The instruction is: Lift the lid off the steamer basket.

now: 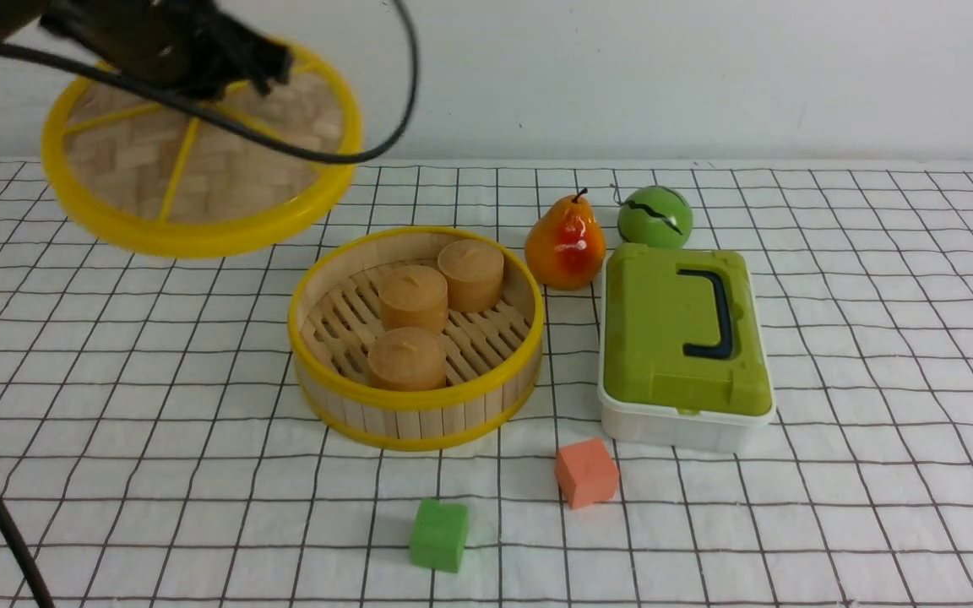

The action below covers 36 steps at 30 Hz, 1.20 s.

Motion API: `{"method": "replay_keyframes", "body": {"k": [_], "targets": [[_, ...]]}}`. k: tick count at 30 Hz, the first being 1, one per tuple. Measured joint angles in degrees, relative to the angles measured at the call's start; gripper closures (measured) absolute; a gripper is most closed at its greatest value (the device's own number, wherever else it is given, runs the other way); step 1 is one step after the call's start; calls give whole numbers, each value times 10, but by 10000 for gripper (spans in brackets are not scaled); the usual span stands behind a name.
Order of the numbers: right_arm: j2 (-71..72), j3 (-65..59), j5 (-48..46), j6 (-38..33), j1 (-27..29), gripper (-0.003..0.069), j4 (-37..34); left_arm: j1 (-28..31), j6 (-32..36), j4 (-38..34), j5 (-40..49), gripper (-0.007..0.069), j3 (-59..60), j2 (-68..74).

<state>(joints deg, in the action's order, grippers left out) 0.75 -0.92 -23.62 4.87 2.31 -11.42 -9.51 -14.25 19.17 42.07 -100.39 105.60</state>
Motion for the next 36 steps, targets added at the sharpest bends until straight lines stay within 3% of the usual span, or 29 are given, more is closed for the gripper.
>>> {"method": "replay_keyframes", "body": {"k": [5, 13, 17, 18, 20, 23, 25, 28, 32, 33, 35, 36], "targets": [[0, 0, 0, 0, 0, 419, 0, 73, -30, 3, -41, 514, 62, 71], [0, 0, 0, 0, 0, 419, 0, 76, -34, -3, -62, 514, 68, 143], [0, 0, 0, 0, 0, 419, 0, 75, -35, -16, -65, 447, 68, 147], [0, 0, 0, 0, 0, 419, 0, 75, -35, -21, -62, 370, 68, 145], [0, 0, 0, 0, 0, 419, 0, 74, -35, -26, -47, 294, 66, 140], [0, 0, 0, 0, 0, 419, 0, 73, -31, -31, -7, 235, 66, 103], [0, 0, 0, 0, 0, 419, 0, 73, -19, -44, 10, 263, 66, 56], [0, 0, 0, 0, 0, 419, 0, 73, 8, -78, 15, 361, 66, -22], [0, 0, 0, 0, 0, 419, 0, 73, 88, -201, 14, 624, 71, -203], [0, 0, 0, 0, 0, 419, 0, 73, 88, -201, 13, 629, 73, -203], [0, 0, 0, 0, 0, 419, 0, 73, 146, -286, 4, 637, 124, -300], [0, 0, 0, 0, 0, 419, 0, 73, 150, -292, 2, 637, 135, -307]]}}
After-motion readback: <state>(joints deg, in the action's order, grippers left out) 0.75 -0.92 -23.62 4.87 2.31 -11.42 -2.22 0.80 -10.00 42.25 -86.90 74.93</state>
